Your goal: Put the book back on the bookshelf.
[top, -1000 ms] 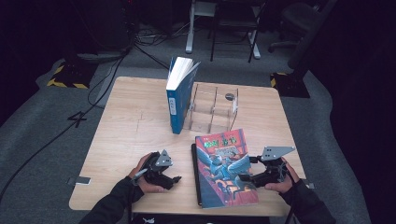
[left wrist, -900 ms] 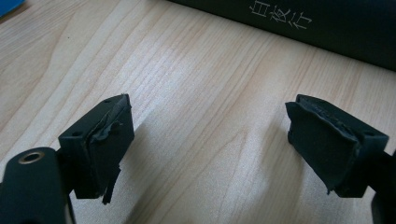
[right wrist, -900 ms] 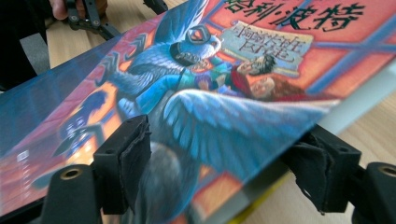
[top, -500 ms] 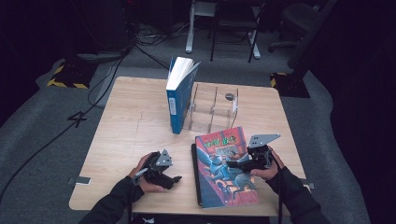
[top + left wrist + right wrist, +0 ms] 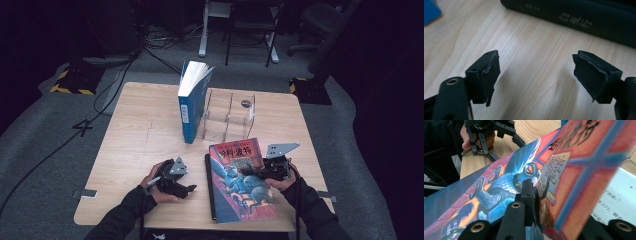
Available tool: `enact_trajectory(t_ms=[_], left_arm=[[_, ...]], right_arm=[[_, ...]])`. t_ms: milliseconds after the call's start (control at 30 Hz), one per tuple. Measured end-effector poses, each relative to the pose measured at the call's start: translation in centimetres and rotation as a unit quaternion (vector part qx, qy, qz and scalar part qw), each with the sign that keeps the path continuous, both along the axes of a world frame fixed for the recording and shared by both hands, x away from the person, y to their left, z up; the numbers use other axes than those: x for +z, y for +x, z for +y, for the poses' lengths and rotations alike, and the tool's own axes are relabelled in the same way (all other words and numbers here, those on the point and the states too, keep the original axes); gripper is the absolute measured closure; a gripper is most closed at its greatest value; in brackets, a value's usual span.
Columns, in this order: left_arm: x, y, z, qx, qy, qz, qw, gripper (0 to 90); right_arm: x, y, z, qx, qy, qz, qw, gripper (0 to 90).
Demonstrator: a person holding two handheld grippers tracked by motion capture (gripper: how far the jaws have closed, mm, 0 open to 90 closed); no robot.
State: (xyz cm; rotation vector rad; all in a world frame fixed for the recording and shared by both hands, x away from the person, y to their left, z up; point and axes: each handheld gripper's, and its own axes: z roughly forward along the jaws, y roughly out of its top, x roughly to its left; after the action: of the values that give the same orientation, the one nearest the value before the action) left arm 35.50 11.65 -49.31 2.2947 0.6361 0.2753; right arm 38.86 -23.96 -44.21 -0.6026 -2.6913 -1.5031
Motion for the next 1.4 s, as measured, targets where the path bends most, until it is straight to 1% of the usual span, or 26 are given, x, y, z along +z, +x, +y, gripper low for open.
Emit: enact_trajectory(t_ms=[33, 67, 100, 167, 200, 267, 300, 333, 367, 433, 500, 600, 667, 733, 800, 833, 867, 900, 933, 1000, 1033, 1067, 1100, 1233, 1300, 1400], left_arm=[[0.2, 0.0, -0.1, 0.002, 0.001, -0.008, 1.0000, 23.3], [0.4, 0.1, -0.2, 0.007, 0.004, -0.025, 0.9996, 25.2], [0.4, 0.1, -0.2, 0.007, 0.004, -0.025, 0.9996, 27.5], [0.6, 0.4, -0.3, 0.007, -0.002, -0.021, 0.9998, 27.3], [0.9, 0.7, -0.4, 0.012, -0.006, -0.029, 0.9995, 28.1], [1.2, 1.2, -0.6, 0.014, -0.016, -0.033, 0.9992, 29.0], [1.2, 1.2, -0.6, 0.014, -0.016, -0.033, 0.9992, 29.7], [1.4, 1.4, -0.7, 0.016, -0.018, -0.038, 0.9990, 29.7], [1.6, 1.6, -0.7, 0.015, -0.022, -0.035, 0.9990, 31.6], [2.0, 2.1, -0.9, 0.025, -0.032, -0.037, 0.9985, 33.6], [2.2, 2.5, -1.0, 0.021, -0.040, -0.038, 0.9983, 36.3], [2.3, 3.1, -1.5, 0.017, -0.039, -0.038, 0.9984, 42.6], [2.2, 3.5, -1.8, 0.019, -0.040, -0.032, 0.9985, 47.6], [2.1, 3.8, -2.0, 0.020, -0.045, -0.034, 0.9982, 49.1], [1.9, 4.1, -2.3, 0.017, -0.041, -0.032, 0.9985, 53.3], [1.9, 4.3, -2.4, 0.020, -0.044, -0.033, 0.9983, 53.3], [1.9, 4.4, -2.4, 0.021, -0.054, -0.030, 0.9979, 55.3], [2.0, 4.5, -2.5, 0.021, -0.057, -0.029, 0.9977, 57.8], [2.0, 4.7, -2.5, 0.024, -0.059, -0.033, 0.9975, 57.9], [2.2, 5.1, -2.6, 0.028, -0.070, -0.030, 0.9967, 60.4], [2.2, 5.2, -2.6, 0.028, -0.076, -0.029, 0.9963, 60.9], [2.2, 5.2, -2.6, 0.028, -0.076, -0.029, 0.9963, 60.9], [2.2, 5.3, -2.5, 0.028, -0.084, -0.027, 0.9957, 60.9], [2.5, 5.4, -2.5, 0.016, -0.092, -0.035, 0.9950, 68.1], [2.7, 5.2, -2.5, 0.007, -0.108, -0.034, 0.9936, 73.8], [3.4, 5.0, -2.4, 0.002, -0.130, -0.037, 0.9908, 81.8]], right_arm=[[0.0, -0.1, 0.1, -0.001, 0.002, -0.004, 1.0000, 79.7], [0.0, -0.2, 0.1, -0.002, 0.004, -0.006, 1.0000, 80.0], [0.0, -0.2, 0.1, -0.002, 0.004, -0.006, 1.0000, 80.0], [0.1, -0.4, 0.3, -0.001, 0.007, -0.020, 0.9998, 81.0], [0.1, -0.4, 0.3, -0.002, 0.010, -0.021, 0.9997, 81.3], [0.2, -0.6, 0.4, -0.002, 0.015, -0.029, 0.9995, 81.9], [0.3, -0.7, 0.5, -0.001, 0.015, -0.033, 0.9993, 81.9], [0.3, -0.7, 0.5, -0.001, 0.015, -0.033, 0.9993, 81.9], [0.4, -0.8, 0.5, -0.002, 0.015, -0.037, 0.9992, 82.1], [0.6, -1.0, 0.6, -0.003, 0.016, -0.046, 0.9988, 82.4], [0.7, -1.2, 0.7, 0.000, 0.019, -0.053, 0.9984, 82.9], [0.8, -1.3, 0.9, 0.000, 0.018, -0.061, 0.9980, 82.9], [0.8, -1.4, 1.0, 0.000, 0.020, -0.065, 0.9977, 83.1], [0.9, -1.5, 1.0, 0.001, 0.019, -0.067, 0.9976, 83.1], [0.9, -1.5, 1.0, 0.001, 0.020, -0.067, 0.9976, 83.0], [0.9, -1.5, 1.0, 0.002, 0.021, -0.066, 0.9976, 83.0], [0.8, -1.5, 0.9, 0.002, 0.022, -0.066, 0.9975, 83.0], [0.9, -1.5, 0.9, 0.002, 0.022, -0.066, 0.9975, 83.0], [0.9, -1.5, 0.9, 0.002, 0.023, -0.067, 0.9975, 83.0], [0.9, -1.5, 0.9, 0.003, 0.025, -0.068, 0.9974, 83.0], [0.9, -1.5, 0.9, 0.004, 0.026, -0.068, 0.9973, 82.9], [0.9, -1.5, 0.9, 0.004, 0.026, -0.068, 0.9973, 82.9], [0.9, -1.6, 0.9, 0.004, 0.026, -0.069, 0.9973, 82.9], [1.0, -1.6, 0.7, 0.002, 0.031, -0.070, 0.9971, 82.8], [1.0, -1.6, 0.6, 0.004, 0.034, -0.071, 0.9969, 82.8], [1.4, -1.9, 0.5, 0.004, 0.044, -0.086, 0.9954, 82.8]])
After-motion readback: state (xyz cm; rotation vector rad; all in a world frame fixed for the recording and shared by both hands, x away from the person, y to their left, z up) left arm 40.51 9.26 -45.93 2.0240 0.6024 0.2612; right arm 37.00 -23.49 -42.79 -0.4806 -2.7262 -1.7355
